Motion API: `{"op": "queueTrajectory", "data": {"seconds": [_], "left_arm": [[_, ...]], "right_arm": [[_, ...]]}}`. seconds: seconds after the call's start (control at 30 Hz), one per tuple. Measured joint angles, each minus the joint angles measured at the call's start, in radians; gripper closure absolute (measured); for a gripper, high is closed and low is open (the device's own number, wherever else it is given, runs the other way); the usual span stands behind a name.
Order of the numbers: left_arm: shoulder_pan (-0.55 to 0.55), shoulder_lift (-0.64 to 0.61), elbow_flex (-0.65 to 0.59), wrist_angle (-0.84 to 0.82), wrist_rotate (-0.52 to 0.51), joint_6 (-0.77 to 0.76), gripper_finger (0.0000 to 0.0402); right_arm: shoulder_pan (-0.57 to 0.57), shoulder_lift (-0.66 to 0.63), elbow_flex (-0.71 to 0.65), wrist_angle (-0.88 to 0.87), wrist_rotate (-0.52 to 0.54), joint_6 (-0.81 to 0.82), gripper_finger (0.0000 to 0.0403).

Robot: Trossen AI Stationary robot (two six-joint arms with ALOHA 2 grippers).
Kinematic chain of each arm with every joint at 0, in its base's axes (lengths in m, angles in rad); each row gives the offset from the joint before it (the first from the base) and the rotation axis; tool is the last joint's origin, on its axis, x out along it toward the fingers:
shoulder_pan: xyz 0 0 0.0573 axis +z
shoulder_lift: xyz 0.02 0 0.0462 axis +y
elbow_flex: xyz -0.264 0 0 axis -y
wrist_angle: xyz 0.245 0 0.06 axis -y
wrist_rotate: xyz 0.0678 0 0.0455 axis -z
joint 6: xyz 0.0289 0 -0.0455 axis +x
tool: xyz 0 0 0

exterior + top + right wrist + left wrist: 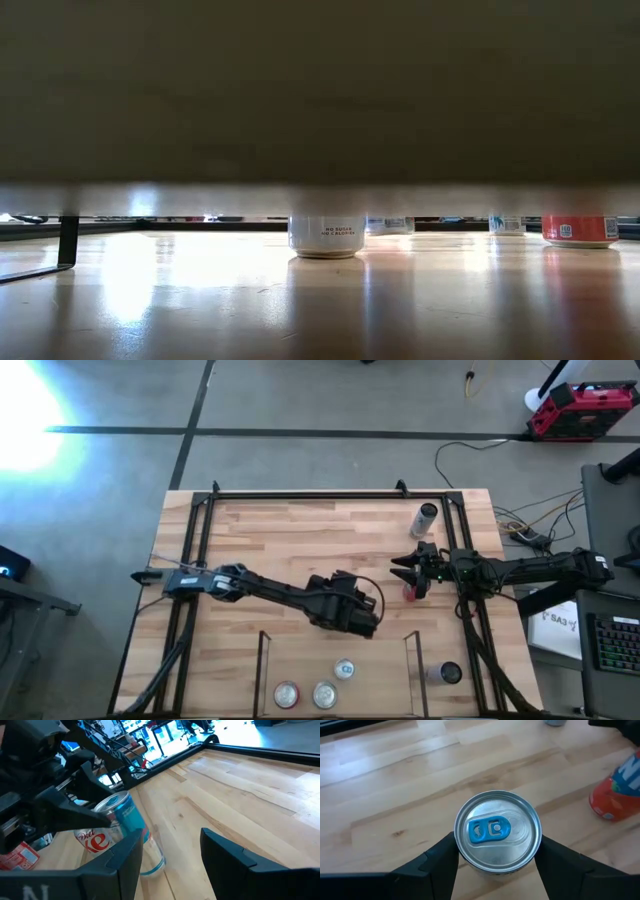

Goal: Place canned beverage on shelf
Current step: Move the soda cans to the middle of the table

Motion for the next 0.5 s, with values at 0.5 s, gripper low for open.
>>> {"op": "queueTrajectory", "data": {"seconds": [0.5], "left_arm": [[-0.018,0.000,-0.020,-0.009,0.022,0.006,0.0184]], "right_arm": [[0.000,0.000,0.000,0.000,0.000,0.000,0.0220]]}}
